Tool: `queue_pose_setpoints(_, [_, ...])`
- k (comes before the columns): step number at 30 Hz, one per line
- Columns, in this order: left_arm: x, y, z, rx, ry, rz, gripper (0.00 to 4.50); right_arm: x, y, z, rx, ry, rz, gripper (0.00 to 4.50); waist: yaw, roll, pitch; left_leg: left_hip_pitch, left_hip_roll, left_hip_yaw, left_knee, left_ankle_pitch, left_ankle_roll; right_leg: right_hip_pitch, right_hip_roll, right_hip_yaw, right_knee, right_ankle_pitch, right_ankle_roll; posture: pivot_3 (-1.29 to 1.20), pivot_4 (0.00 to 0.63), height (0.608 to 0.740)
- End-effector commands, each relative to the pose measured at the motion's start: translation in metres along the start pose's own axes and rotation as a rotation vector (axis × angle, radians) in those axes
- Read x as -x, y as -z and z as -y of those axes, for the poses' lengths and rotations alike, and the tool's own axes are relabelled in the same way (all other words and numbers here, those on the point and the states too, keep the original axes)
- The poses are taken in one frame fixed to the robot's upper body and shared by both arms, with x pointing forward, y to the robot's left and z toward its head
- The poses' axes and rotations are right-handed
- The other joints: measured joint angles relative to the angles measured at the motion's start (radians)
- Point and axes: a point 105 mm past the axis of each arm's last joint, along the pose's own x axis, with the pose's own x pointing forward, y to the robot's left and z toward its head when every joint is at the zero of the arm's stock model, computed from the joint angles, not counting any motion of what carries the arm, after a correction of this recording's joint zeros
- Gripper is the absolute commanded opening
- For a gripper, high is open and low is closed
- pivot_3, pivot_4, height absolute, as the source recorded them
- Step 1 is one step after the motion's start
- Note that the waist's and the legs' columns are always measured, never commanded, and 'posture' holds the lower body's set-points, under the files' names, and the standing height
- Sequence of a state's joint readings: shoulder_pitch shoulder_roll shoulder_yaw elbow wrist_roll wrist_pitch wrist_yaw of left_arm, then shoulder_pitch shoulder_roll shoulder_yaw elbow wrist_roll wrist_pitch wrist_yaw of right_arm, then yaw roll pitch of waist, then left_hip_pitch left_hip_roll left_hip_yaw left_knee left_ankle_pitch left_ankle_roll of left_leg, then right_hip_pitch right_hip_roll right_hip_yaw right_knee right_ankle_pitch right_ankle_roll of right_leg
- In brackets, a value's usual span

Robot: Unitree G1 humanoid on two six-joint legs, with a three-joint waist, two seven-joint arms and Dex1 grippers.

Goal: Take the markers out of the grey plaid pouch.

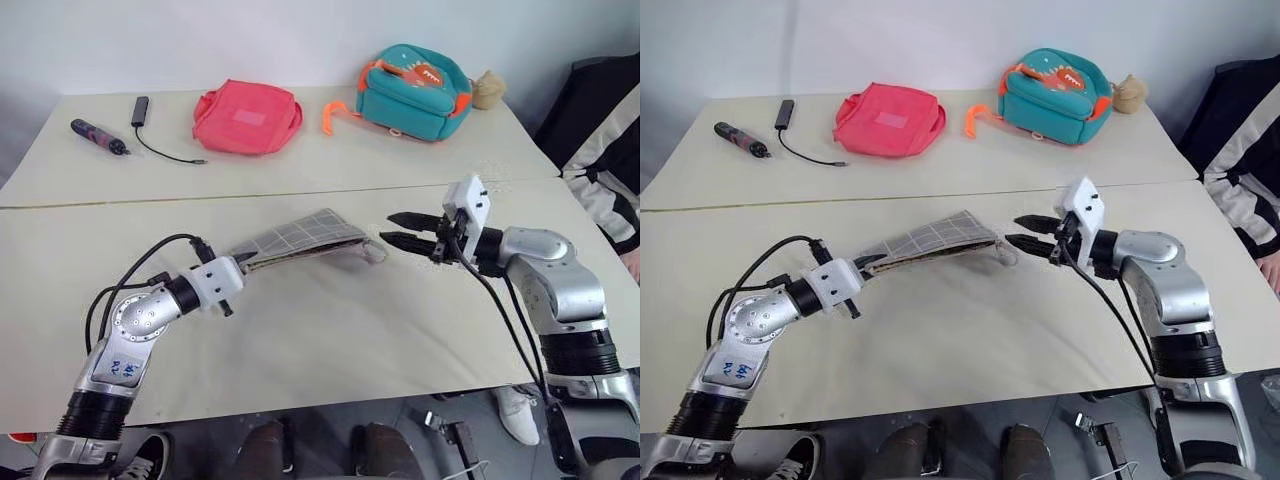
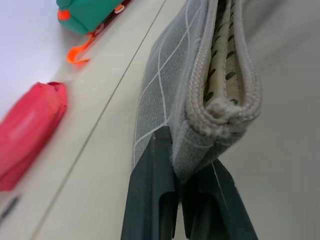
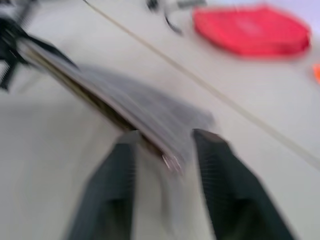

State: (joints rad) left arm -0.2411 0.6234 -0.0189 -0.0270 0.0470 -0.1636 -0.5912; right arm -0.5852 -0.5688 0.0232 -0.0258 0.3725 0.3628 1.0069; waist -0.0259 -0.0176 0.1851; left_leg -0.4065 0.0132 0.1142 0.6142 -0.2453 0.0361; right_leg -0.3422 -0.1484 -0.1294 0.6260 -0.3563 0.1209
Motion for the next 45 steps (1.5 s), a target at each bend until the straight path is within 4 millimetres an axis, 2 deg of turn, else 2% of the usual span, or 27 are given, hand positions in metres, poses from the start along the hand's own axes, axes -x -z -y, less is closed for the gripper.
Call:
queue_pose_setpoints(1, [-0.006,-0.024,-0.008,0.048,-0.004,0.082,0.00,-0.019,-0.009,-0.028,0.183,-0.100,0.024,0.39,0.000,0.000,0.000,0.000,0.000,0.000,0.000,0.000,0.000,0.000,0.000,0.000,0.000,0.000,0.000,0.00,0.150,0.740])
queue_pose_setpoints(2, [-0.007,-0.026,-0.008,0.051,-0.006,0.086,0.00,-0.025,-0.007,-0.032,0.197,-0.103,0.024,0.06,0.000,0.000,0.000,0.000,0.000,0.000,0.000,0.000,0.000,0.000,0.000,0.000,0.000,0.000,0.000,0.00,0.150,0.740])
queue_pose_setpoints(5, [-0.009,-0.028,-0.008,0.052,-0.003,0.088,0.00,-0.034,-0.005,-0.038,0.218,-0.102,0.024,0.02,0.001,0.000,0.000,0.000,-0.001,0.000,0.001,0.000,0.000,0.000,0.000,0.000,0.000,0.000,0.000,0.00,0.150,0.740])
queue_pose_setpoints(8, [-0.012,-0.034,-0.006,0.063,0.000,0.108,0.00,-0.042,0.007,-0.037,0.301,-0.079,-0.029,0.02,0.002,0.000,0.000,0.000,-0.001,0.000,0.001,0.000,0.000,0.001,0.000,0.000,0.000,0.000,0.000,0.00,0.150,0.740])
queue_pose_setpoints(10, [-0.014,-0.037,-0.004,0.033,0.013,0.106,0.00,-0.039,0.013,-0.032,0.328,-0.073,-0.062,0.02,0.002,0.000,0.000,0.000,-0.001,0.000,0.001,0.000,0.000,0.001,0.000,0.000,0.000,0.000,0.000,0.00,0.150,0.740])
queue_pose_setpoints(14, [-0.017,-0.038,-0.001,0.009,0.022,0.099,0.00,-0.035,-0.003,-0.030,0.263,-0.081,0.016,0.02,0.001,0.000,0.000,0.000,-0.001,0.000,0.001,0.000,0.000,0.001,0.001,0.000,0.000,0.000,0.000,0.00,0.150,0.740])
queue_pose_setpoints(20, [-0.018,-0.038,0.005,-0.015,0.040,0.094,0.00,-0.036,0.007,-0.022,0.271,-0.049,-0.039,0.02,0.000,0.000,0.000,0.000,0.000,0.000,0.001,0.000,0.000,0.001,0.001,0.000,0.000,0.000,0.000,0.00,0.150,0.740])
queue_pose_setpoints(24, [-0.019,-0.036,0.004,-0.021,0.029,0.085,0.00,-0.031,0.001,-0.021,0.234,-0.051,-0.011,0.02,0.000,0.000,0.000,0.000,0.000,0.000,0.001,0.000,0.000,0.001,0.001,0.000,0.000,0.000,0.000,0.00,0.150,0.740])
queue_pose_setpoints(29, [-0.021,-0.040,0.006,-0.014,0.036,0.100,0.00,-0.030,0.022,-0.012,0.316,-0.026,-0.137,0.02,0.002,0.000,0.000,0.000,-0.001,0.000,0.002,0.000,0.000,0.001,0.000,0.000,0.000,0.000,0.000,0.00,0.150,0.740])
queue_pose_setpoints(34, [-0.022,-0.043,0.005,0.007,0.033,0.114,0.00,-0.031,0.024,-0.014,0.338,-0.038,-0.146,0.02,0.001,0.000,0.000,0.000,0.000,0.000,0.002,0.000,0.000,0.001,0.000,0.000,0.000,0.000,0.000,0.00,0.150,0.740])
queue_pose_setpoints(40, [-0.026,-0.056,0.009,0.075,0.062,0.167,0.00,-0.050,0.021,-0.015,0.458,0.008,-0.151,0.02,-0.001,0.000,0.000,0.000,0.000,0.000,0.002,0.001,0.000,0.001,0.001,0.000,0.001,0.000,0.000,0.00,0.150,0.740])
queue_pose_setpoints(41, [-0.027,-0.059,0.011,0.092,0.074,0.174,0.00,-0.055,0.023,-0.016,0.495,0.018,-0.161,0.02,-0.001,0.000,0.000,0.000,0.000,0.000,0.002,0.001,0.000,0.001,0.001,0.000,0.001,0.000,0.000,0.00,0.150,0.740])
queue_pose_setpoints(43, [-0.031,-0.067,0.019,0.132,0.112,0.193,0.00,-0.057,0.039,-0.018,0.579,0.018,-0.222,0.02,-0.001,0.000,0.000,0.000,0.000,0.000,0.002,0.001,0.000,0.001,0.001,0.000,0.001,0.000,0.000,0.00,0.150,0.740])
queue_pose_setpoints(45, [-0.032,-0.074,0.024,0.165,0.132,0.209,0.00,-0.059,0.042,-0.017,0.561,0.033,-0.218,0.02,0.003,0.000,0.000,0.000,0.000,0.000,0.002,0.001,0.000,0.001,0.001,0.000,0.001,0.000,0.000,0.00,0.150,0.740])
